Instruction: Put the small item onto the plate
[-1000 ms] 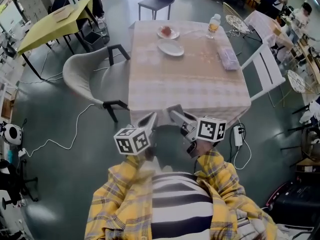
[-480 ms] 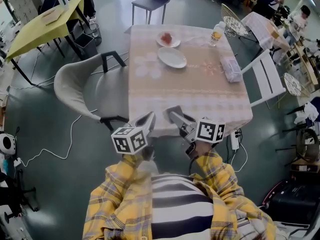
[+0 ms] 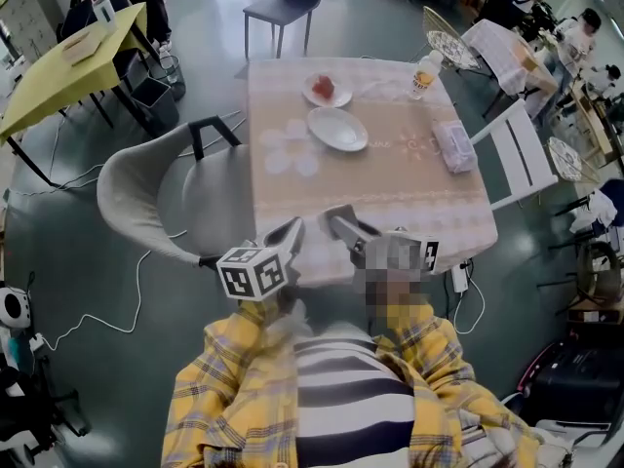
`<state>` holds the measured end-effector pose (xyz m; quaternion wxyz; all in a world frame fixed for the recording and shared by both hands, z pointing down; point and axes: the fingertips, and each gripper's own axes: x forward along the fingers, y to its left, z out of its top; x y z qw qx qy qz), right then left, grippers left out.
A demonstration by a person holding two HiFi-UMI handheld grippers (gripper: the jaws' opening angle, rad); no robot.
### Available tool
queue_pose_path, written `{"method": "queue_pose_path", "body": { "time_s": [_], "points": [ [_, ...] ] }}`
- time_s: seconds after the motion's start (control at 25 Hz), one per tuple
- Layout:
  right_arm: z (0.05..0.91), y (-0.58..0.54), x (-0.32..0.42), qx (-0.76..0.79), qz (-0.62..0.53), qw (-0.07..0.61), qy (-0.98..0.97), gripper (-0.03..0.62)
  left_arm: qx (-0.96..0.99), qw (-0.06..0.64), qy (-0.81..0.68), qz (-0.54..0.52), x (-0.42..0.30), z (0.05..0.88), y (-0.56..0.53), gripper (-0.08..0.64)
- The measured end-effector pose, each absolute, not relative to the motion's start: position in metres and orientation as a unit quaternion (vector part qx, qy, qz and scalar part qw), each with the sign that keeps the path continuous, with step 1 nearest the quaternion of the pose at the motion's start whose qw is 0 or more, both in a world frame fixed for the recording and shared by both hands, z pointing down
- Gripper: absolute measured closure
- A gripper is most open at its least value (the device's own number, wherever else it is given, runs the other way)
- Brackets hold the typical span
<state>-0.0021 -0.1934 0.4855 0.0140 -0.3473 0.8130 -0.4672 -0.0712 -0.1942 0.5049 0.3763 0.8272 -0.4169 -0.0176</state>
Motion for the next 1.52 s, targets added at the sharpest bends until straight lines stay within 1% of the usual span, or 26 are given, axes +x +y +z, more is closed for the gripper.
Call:
{"method": "queue_pose_path", "body": {
  "time_s": [0.16, 0.56, 1.16, 1.52],
  "points": [
    [0.485, -0.206, -0.005, -0.355, -0.461, 0.014, 0.813, 0.489, 0.83, 0.376, -0.412, -0.021, -0.073, 0.507, -0.212, 0.571],
    [0.491, -0.247, 0.013, -0.363, -0.475, 0.024, 0.801, 0.489, 0.833, 0.382, -0.4, -0.015, -0.051, 0.506, -0.251, 0.571],
    [0.491, -0.333, 0.026, -0.335, -0.489, 0.017, 0.805, 0.489, 0.823, 0.382, -0.421, -0.011, -0.03, 0.502, -0.33, 0.571],
    [0.502, -0.385, 0.024, -0.33, -0.475, -0.014, 0.816, 0.491, 0.817, 0.383, -0.431, -0.005, -0.015, 0.508, -0.374, 0.571]
  ]
}}
